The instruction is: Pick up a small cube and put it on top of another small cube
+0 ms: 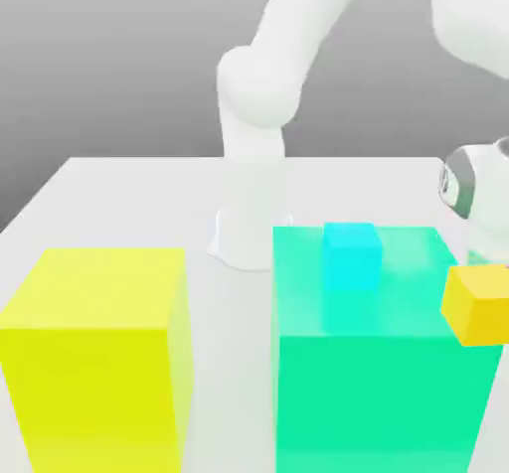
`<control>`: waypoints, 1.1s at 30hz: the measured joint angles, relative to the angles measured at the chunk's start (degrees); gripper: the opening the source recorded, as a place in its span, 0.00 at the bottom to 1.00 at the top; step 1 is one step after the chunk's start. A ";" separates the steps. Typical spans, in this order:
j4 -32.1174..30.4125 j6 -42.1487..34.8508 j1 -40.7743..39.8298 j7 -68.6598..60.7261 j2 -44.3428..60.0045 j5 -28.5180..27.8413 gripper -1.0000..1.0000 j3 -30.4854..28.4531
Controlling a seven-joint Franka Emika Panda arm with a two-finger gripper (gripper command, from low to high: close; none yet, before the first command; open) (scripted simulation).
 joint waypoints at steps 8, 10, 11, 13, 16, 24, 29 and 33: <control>-0.60 2.09 22.99 -14.63 9.28 -8.63 0.00 -32.00; -0.16 1.01 28.44 -21.20 8.25 -7.22 0.00 -40.23; 0.07 0.44 30.57 -24.56 7.62 -6.43 0.00 -43.86; 0.52 -0.64 33.85 -31.17 6.46 -5.04 0.00 -50.33; 1.18 -2.07 36.59 -41.03 5.00 -3.05 0.00 -58.24; 2.67 -3.91 37.38 -65.97 4.91 -0.31 0.00 -73.87; 3.46 -3.69 35.28 -80.85 7.47 0.03 0.00 -81.05; 3.99 -2.70 32.94 -92.36 10.76 -0.48 0.00 -85.83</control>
